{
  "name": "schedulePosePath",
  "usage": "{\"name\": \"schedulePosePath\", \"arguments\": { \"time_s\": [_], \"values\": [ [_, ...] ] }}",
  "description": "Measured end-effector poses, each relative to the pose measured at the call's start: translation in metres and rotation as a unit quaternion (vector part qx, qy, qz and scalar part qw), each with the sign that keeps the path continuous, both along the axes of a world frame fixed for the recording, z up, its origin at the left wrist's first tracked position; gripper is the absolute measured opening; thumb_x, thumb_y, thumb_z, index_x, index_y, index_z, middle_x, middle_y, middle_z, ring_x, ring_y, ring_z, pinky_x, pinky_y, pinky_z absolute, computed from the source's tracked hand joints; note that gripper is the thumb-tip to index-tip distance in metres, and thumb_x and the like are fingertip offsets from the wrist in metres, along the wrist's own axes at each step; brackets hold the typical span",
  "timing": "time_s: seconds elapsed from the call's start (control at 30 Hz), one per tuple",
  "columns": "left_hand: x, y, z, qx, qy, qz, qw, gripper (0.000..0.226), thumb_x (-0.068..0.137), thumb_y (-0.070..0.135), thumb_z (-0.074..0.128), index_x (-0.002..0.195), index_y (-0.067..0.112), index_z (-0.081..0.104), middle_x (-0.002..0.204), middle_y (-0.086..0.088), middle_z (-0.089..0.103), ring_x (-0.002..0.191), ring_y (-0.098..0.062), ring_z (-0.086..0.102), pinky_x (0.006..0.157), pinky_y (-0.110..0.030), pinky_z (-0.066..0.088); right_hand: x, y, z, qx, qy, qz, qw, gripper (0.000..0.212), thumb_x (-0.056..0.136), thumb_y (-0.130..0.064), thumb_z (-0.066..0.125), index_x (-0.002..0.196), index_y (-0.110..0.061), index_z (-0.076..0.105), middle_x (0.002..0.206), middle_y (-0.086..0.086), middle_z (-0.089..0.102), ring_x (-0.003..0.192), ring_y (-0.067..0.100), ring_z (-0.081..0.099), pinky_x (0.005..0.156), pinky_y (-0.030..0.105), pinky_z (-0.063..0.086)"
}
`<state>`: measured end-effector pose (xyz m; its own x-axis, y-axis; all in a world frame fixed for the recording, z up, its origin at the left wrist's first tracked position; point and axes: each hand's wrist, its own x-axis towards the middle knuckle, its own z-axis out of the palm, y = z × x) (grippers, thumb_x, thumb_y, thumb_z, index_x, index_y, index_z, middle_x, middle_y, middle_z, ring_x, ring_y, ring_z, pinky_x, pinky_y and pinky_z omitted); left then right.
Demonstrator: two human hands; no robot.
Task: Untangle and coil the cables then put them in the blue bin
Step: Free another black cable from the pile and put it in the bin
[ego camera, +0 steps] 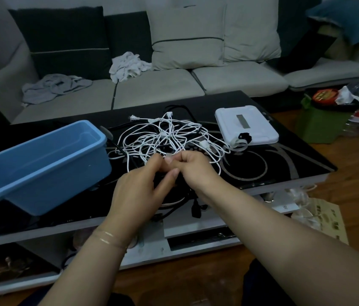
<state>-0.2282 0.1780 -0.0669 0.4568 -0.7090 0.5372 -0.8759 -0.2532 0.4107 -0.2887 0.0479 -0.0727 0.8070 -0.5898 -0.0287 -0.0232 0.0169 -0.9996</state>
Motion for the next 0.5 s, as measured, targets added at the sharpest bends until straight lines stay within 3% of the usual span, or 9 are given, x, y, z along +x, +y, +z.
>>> {"name": "schedulePosePath", "arguments": {
  "time_s": [0.1,0.17,0.23,0.3,0.37,0.43,0.5],
  "values": [
    [0.003,-0.003,-0.002,-0.004,0.087,-0.006,0.996,0.028,0.086,0.06,0.051,0.083,0.033,0.049,0.07,0.017,0.068,0.057,-0.005,0.061,0.055,-0.04,0.051,-0.001,0.0,0.002,0.004,-0.002,-0.01,1.0,0.016,0.091,-0.019,0.064,0.078,-0.01,0.063,0.089,0.007,0.072,0.076,0.013,0.066,0.063,0.019,0.053],
    [0.007,-0.004,-0.003,0.0,0.175,-0.029,0.984,0.027,0.079,0.064,0.058,0.082,0.037,0.051,0.077,0.022,0.069,0.066,0.0,0.065,0.062,-0.036,0.052,-0.002,0.0,0.003,-0.033,0.006,-0.025,0.999,0.015,0.091,-0.018,0.064,0.078,-0.011,0.062,0.094,0.008,0.072,0.085,0.016,0.068,0.07,0.023,0.054],
    [0.011,-0.002,-0.003,0.021,0.211,-0.046,0.976,0.028,0.069,0.065,0.063,0.082,0.042,0.051,0.083,0.026,0.067,0.079,0.009,0.062,0.067,-0.017,0.047,-0.004,-0.002,0.006,-0.08,0.016,-0.04,0.996,0.012,0.09,-0.02,0.066,0.082,-0.011,0.063,0.095,0.012,0.071,0.088,0.021,0.066,0.081,0.032,0.052],
    [0.013,0.001,-0.005,0.051,0.195,-0.058,0.978,0.026,0.072,0.054,0.071,0.084,0.043,0.05,0.088,0.029,0.063,0.09,0.019,0.055,0.07,-0.004,0.04,-0.005,-0.004,0.008,-0.103,0.014,-0.048,0.993,0.014,0.089,-0.02,0.067,0.085,-0.007,0.066,0.094,0.013,0.072,0.088,0.021,0.066,0.084,0.032,0.05],
    [0.014,0.003,-0.007,0.076,0.17,-0.066,0.98,0.024,0.08,0.044,0.071,0.091,0.041,0.05,0.098,0.029,0.06,0.094,0.015,0.055,0.073,-0.006,0.041,-0.007,-0.006,0.01,-0.111,0.021,-0.04,0.993,0.016,0.088,-0.02,0.068,0.086,-0.005,0.068,0.093,0.012,0.072,0.085,0.018,0.065,0.081,0.03,0.05],
    [0.013,0.004,-0.007,0.089,0.16,-0.074,0.98,0.021,0.084,0.041,0.067,0.098,0.036,0.051,0.105,0.024,0.062,0.091,0.003,0.059,0.078,-0.022,0.048,-0.009,-0.008,0.01,-0.104,0.034,-0.022,0.994,0.013,0.087,-0.021,0.069,0.08,-0.01,0.068,0.081,0.006,0.071,0.074,0.011,0.062,0.074,0.027,0.048],
    [0.011,0.006,-0.005,0.089,0.155,-0.086,0.98,0.02,0.086,0.041,0.064,0.1,0.033,0.052,0.104,0.024,0.062,0.08,-0.003,0.06,0.07,-0.021,0.047,-0.01,-0.01,0.01,-0.074,0.042,-0.006,0.996,0.014,0.085,-0.02,0.071,0.072,-0.015,0.067,0.067,-0.002,0.066,0.063,0.006,0.058,0.067,0.022,0.045]
  ]
}}
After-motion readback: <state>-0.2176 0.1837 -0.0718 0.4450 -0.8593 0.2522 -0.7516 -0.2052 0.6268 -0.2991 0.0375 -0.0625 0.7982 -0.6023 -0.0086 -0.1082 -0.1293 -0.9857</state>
